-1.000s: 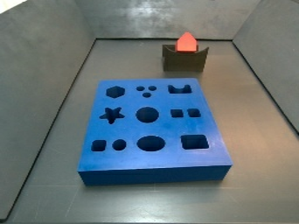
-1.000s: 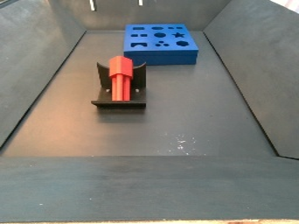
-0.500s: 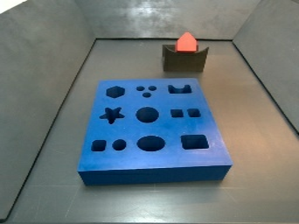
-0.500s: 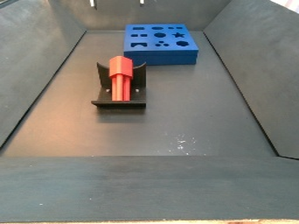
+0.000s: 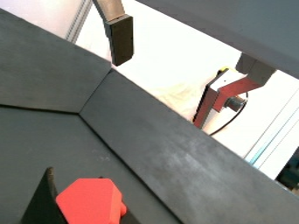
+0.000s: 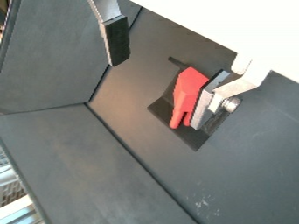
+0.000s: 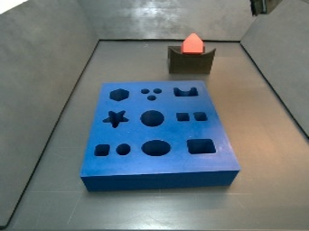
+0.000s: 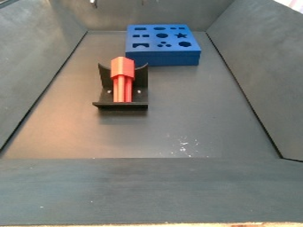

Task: Pick up the 3 prong object. Move up. Place the 3 prong object on the fixture. Regrasp the 3 prong object. Move to above the board. Insert the 3 prong object.
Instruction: Regrasp the 3 prong object.

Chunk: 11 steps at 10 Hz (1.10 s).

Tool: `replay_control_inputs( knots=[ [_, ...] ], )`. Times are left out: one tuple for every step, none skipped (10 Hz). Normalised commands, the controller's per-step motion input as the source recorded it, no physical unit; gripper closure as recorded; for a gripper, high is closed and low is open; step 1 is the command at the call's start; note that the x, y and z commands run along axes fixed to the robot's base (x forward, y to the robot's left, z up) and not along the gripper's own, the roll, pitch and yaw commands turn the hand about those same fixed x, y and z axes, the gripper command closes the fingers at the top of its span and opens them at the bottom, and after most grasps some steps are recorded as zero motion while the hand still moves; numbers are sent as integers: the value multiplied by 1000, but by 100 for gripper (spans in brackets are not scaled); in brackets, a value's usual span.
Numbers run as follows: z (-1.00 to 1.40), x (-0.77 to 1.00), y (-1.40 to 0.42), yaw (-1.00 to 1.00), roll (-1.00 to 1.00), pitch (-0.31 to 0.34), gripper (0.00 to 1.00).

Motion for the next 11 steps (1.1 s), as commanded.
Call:
replay_control_inputs(
  knots=[
    [-7, 91, -31, 179, 232, 86, 0],
    [-1000, 34, 72, 192, 184, 23, 0],
    [-1000, 38, 71, 181, 178, 2, 0],
    [-1000, 45, 67, 166, 165, -21, 0],
    [-1000, 58, 59, 135, 120, -55, 0],
    [-1000, 68, 59, 114, 96, -77, 0],
    [-1000, 79, 54, 78, 76, -98, 0],
    [-1000, 86, 51, 55, 71, -108, 0],
    [-1000, 95, 45, 23, 68, -102, 0],
    [-1000, 106, 41, 3, 65, -92, 0],
    [-1000, 117, 32, -19, 67, -69, 0]
  ],
)
